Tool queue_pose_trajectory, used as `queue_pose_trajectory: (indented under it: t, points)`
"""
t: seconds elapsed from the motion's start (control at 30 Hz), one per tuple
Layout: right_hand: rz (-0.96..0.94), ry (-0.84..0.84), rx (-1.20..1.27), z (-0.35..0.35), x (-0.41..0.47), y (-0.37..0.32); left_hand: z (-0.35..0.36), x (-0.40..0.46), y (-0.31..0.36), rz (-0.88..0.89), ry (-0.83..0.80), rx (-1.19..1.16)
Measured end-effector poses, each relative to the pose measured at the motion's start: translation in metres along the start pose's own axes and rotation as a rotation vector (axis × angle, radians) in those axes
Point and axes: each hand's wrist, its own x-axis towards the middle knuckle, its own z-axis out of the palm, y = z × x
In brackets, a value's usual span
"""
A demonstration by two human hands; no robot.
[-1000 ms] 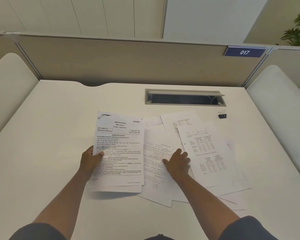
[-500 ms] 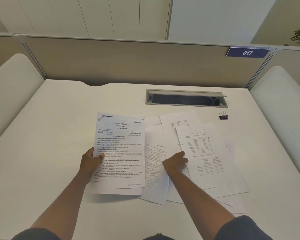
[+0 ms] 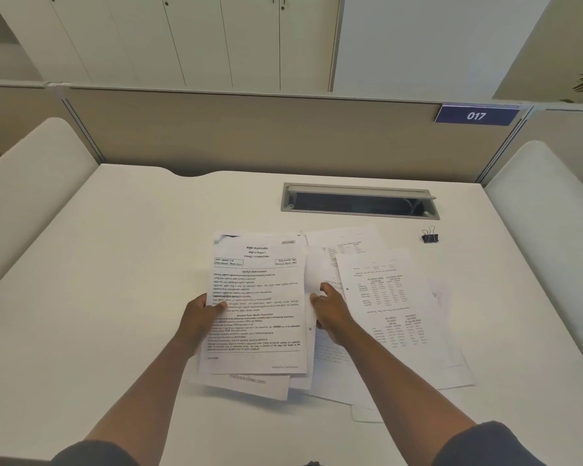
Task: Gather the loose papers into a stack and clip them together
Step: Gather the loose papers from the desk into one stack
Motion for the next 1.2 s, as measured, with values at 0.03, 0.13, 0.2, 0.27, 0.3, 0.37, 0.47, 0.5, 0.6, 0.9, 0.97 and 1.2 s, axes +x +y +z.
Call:
queue_pose_trajectory:
  t: [0.03,0.13,0.2,0.27,0.3,0.37,0.47,0.5,0.6,0.9,0.97,1.2]
  points:
    - [0.003,-0.012,0.0,-0.002,0.002,-0.001,0.004,-0.001,0.0,-0.001,0.002,-0.012]
    - [0.009,-0.083,0.041,-0.008,0.003,-0.003,0.014,-0.004,0.004,-0.014,0.0,-0.037]
    - [-0.007,-0.124,0.072,-0.013,-0.001,-0.008,0.02,-0.005,0.007,-0.02,-0.029,-0.045]
    - [-0.041,-0.162,0.09,-0.021,-0.005,-0.013,0.025,-0.006,0.011,-0.025,-0.057,-0.073]
    - [-0.055,-0.176,0.094,-0.026,-0.008,-0.016,0.028,-0.007,0.013,-0.029,-0.06,-0.09]
    - [-0.068,-0.179,0.084,-0.036,-0.008,-0.016,0.034,-0.009,0.016,-0.038,-0.071,-0.128]
    - [-0.079,-0.169,0.063,-0.053,-0.007,-0.014,0.048,-0.015,0.022,-0.04,-0.167,-0.134]
    - [-0.078,-0.166,0.06,-0.059,-0.007,-0.013,0.052,-0.016,0.022,-0.043,-0.194,-0.129]
    - [-0.081,-0.142,0.011,-0.082,-0.003,-0.01,0.07,-0.018,0.023,-0.023,-0.21,-0.116]
    - [-0.142,0.291,-0.563,-0.149,0.016,0.02,0.111,-0.018,0.022,0.09,-0.105,-0.068]
    - [-0.076,0.394,-0.802,-0.169,0.017,0.029,0.115,-0.018,0.02,0.092,-0.08,-0.075]
    - [0.186,0.502,-0.845,-0.206,0.015,0.046,0.116,-0.015,0.01,0.056,-0.003,-0.088]
